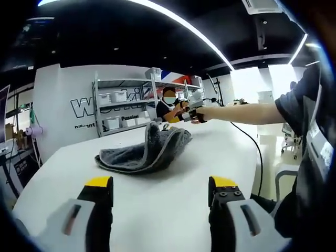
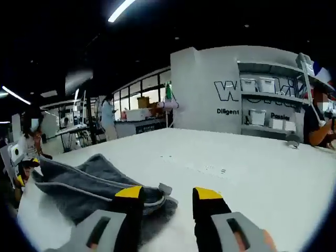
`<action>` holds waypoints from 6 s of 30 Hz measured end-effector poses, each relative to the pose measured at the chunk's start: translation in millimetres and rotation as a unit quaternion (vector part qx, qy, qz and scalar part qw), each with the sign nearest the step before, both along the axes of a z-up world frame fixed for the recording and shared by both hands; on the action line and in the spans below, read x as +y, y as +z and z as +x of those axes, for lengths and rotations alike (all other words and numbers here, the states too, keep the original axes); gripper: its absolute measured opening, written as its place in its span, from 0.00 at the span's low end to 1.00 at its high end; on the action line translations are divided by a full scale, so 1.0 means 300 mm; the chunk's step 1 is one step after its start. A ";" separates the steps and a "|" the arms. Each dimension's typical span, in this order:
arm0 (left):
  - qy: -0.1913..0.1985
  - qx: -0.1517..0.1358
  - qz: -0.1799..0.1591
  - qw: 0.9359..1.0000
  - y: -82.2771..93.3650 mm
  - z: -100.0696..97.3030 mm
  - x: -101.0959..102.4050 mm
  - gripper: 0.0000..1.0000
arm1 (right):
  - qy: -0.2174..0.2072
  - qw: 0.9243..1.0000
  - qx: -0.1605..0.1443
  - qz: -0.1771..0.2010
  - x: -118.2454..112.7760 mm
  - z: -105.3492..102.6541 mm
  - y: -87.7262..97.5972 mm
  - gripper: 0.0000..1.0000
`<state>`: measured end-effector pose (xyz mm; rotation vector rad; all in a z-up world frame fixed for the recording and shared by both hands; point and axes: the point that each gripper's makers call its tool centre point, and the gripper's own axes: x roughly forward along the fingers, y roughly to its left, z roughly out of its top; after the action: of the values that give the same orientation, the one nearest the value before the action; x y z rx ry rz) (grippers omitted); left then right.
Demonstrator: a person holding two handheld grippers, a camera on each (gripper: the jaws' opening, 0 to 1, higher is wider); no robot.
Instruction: Fold the towel on the table until its edges align and the towel forms a compact rectangular stack.
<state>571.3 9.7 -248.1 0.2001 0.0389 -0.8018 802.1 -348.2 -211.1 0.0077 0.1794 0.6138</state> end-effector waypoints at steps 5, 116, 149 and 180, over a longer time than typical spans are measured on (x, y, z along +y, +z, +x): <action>-0.004 -0.001 0.000 1.000 0.005 0.011 -0.017 0.78 | 0.037 0.999 -0.035 -0.011 0.025 -0.189 0.028 0.56; 0.012 -0.104 0.272 0.956 0.415 0.711 -0.184 0.07 | 0.059 0.993 -0.028 -0.094 0.183 -0.993 -0.066 0.92; 0.019 -0.010 0.397 0.917 -0.086 0.955 -0.068 0.13 | 0.038 0.995 -0.011 -0.095 0.129 -1.005 -0.081 0.92; -0.014 -0.009 0.084 0.996 0.129 0.270 -0.038 0.47 | 0.061 0.990 -0.011 -0.129 0.254 -0.883 -0.068 0.91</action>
<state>652.3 -1.7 -209.3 0.3682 0.0873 -0.8259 537.2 -272.1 -231.6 -0.2618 0.2386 0.7083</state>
